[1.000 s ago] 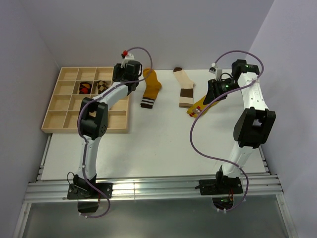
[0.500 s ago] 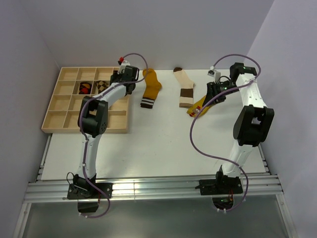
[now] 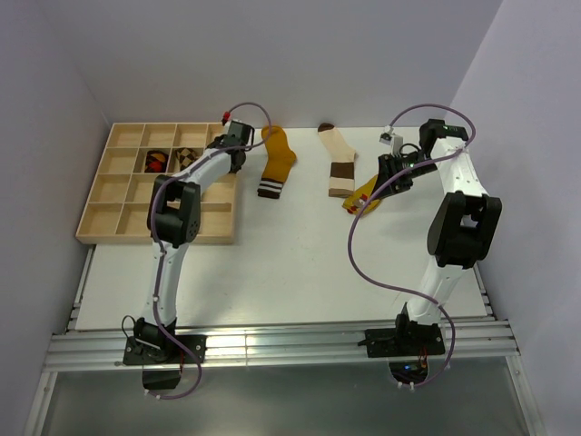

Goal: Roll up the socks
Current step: Place the sock in the storage box.

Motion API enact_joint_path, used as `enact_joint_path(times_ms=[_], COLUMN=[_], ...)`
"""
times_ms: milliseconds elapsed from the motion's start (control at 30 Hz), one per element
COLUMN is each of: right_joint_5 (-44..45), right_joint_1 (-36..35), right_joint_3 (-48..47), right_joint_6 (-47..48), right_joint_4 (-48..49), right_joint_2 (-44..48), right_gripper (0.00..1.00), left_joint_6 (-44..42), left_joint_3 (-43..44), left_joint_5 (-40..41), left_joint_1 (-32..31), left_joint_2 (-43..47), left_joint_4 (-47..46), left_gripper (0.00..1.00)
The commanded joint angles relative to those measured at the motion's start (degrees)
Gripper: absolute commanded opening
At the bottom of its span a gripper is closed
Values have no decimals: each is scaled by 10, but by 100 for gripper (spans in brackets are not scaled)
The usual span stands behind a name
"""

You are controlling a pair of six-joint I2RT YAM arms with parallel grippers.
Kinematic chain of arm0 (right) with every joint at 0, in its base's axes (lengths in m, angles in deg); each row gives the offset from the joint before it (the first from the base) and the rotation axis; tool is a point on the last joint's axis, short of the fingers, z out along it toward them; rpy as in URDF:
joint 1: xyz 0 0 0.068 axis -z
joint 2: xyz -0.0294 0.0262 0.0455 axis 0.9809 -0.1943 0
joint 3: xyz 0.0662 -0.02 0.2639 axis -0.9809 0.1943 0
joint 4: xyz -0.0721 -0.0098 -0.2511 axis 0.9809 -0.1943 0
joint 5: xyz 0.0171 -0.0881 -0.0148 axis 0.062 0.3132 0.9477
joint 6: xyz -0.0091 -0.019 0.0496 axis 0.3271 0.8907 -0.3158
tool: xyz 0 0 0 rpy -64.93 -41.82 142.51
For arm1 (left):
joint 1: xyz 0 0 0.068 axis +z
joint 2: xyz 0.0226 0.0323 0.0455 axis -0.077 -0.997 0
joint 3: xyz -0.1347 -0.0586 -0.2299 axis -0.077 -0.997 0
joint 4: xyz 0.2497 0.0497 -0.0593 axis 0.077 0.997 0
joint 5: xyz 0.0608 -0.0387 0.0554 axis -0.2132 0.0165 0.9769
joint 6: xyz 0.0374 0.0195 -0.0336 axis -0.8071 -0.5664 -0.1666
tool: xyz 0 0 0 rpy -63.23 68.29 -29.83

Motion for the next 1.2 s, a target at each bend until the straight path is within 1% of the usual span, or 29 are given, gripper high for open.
enact_joint_path(times_ms=[0,33,167,367,433,500,600,633,700,733,800,833,933,1033,1167], right_joint_5=[0,0,3,3,3,3,6,6,8,11,14,16,19,18,18], right_joint_1=[2,2,2,0,-1,-3,-4,-4,-4,-4,-4,-4,-4,-5,-6], right_joint_3=[2,2,5,8,11,13,16,16,19,20,23,23,22,19,18], right_joint_6=[2,2,0,-5,-7,-7,-8,-8,-10,-10,-13,-12,-15,-19,-21], right_joint_4=[12,12,14,18,21,22,26,26,28,29,35,36,39,40,49], right_joint_2=[5,4,1,-1,0,0,-2,-3,-2,0,1,1,3,1,0], right_gripper=[49,49,48,48,48,48,48,48,48,48,48,48,48,49,50], left_joint_6=[44,52,92,150,155,153,150,150,149,148,143,142,131,121,112], left_joint_3=[41,46,60,64,66,59,41,28,19,11,-11,-18,-22,2,7], left_joint_5=[-166,-220,-326,-404,-398,-383,-367,-363,-357,-356,-354,-349,-347,-347,-347], left_joint_1=[5,9,35,79,86,86,87,88,91,92,92,92,92,92,91], left_joint_2=[-15,-15,-15,-28,-33,-37,-31,-29,-19,-9,8,27,54,61,77], left_joint_4=[43,50,56,65,72,76,61,55,45,39,25,9,2,19,24], left_gripper=[0,0,0,0,1,3,16,24,28,33,38,41,44,47,49])
